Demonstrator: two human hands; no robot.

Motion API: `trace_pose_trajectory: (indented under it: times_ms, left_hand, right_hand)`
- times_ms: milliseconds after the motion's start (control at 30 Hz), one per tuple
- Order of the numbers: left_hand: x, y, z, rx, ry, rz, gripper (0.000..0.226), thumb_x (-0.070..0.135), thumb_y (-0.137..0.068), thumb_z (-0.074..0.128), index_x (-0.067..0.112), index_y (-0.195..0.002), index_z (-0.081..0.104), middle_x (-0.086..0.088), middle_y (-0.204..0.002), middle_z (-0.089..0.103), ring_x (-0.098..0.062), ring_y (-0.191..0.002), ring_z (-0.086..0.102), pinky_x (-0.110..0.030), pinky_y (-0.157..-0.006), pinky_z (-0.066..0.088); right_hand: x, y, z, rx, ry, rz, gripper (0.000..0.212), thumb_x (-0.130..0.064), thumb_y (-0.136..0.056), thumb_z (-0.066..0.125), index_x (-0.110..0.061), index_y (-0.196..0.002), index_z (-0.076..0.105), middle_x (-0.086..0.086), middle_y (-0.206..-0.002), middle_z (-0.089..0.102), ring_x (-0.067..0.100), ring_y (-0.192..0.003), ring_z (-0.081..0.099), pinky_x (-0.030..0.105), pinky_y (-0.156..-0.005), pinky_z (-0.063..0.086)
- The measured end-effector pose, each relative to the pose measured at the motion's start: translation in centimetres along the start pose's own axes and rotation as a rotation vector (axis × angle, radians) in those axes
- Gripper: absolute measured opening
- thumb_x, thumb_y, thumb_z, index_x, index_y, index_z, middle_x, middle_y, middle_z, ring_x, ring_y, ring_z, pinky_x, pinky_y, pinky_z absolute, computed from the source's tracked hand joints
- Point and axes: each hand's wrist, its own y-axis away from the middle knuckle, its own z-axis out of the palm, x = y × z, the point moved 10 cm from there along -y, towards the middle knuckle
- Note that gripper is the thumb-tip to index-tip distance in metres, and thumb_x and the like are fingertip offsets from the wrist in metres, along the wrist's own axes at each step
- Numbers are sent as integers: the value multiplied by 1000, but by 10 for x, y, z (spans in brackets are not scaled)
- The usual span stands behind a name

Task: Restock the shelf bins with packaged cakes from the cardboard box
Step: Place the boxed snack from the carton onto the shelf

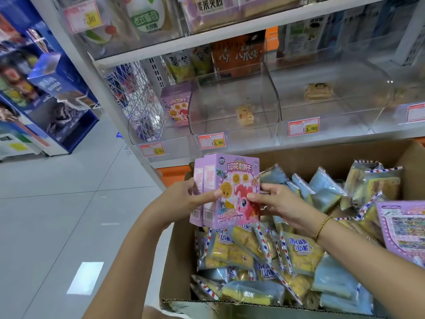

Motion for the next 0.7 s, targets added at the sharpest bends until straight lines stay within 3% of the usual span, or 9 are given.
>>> trace_pose_trajectory:
  times_ms: [100,167,267,367,433,500,567,700]
  left_hand:
    - [14,-4,-31,141,-59,59,61,55,-58,74,19,-107,64,12,-93,72,0,-81,69,-18,-69,55]
    - [25,-7,-59,228,-5,136,70,52,-53,86,18,-110,63,10,-96,72,-1,-86,68,-20,-75,55]
    - [35,-10,-110,378,108,218,79,53,-45,84,21,-114,61,5,-104,71,-13,-100,67,-32,-85,54]
    - [49,-14,-157,542,127,291,77,41,-55,89,21,-121,54,8,-108,67,-12,-103,64,-36,-89,53]
    - [63,-19,-181,642,31,340,77,27,-62,86,20,-128,49,10,-114,63,-9,-104,60,-25,-86,51]
    - [73,-28,-201,726,-109,348,81,17,-64,88,16,-134,45,6,-123,59,-8,-108,53,-21,-84,43]
    - [68,-47,-219,773,-204,296,86,16,-63,89,11,-136,43,-2,-134,54,-16,-115,51,-27,-89,39]
    - [37,-97,-235,711,-287,58,104,23,-66,88,6,-148,27,-9,-150,39,-32,-130,44,-41,-103,39]
  right_hand:
    - [-38,-7,11,37,101,-120,40,-24,-69,78,-15,-106,67,5,-96,75,18,-87,72,27,-72,57]
    - [-74,-17,14,96,142,-234,33,-19,-73,79,-21,-104,67,-1,-93,75,12,-86,72,23,-70,57]
    - [-127,-38,19,113,237,-412,48,-17,-77,77,-25,-121,60,-8,-104,72,6,-99,67,24,-87,54]
    - [-172,-55,6,313,841,-538,54,-31,-84,72,-22,-134,55,-13,-125,58,4,-117,54,22,-100,39]
    - [-181,-72,-8,395,1184,-500,55,-39,-86,68,-23,-137,52,-4,-136,55,14,-127,50,27,-103,38]
    - [-168,-91,-22,357,1297,-343,56,-46,-86,65,-25,-137,52,3,-138,55,22,-127,50,34,-103,42]
    - [-159,-101,-28,334,1317,-271,47,-49,-90,59,-24,-130,60,6,-130,61,23,-120,56,34,-97,46]
    - [-163,-99,-28,372,1405,-337,34,-42,-98,48,-25,-119,68,4,-113,70,21,-105,63,31,-89,48]
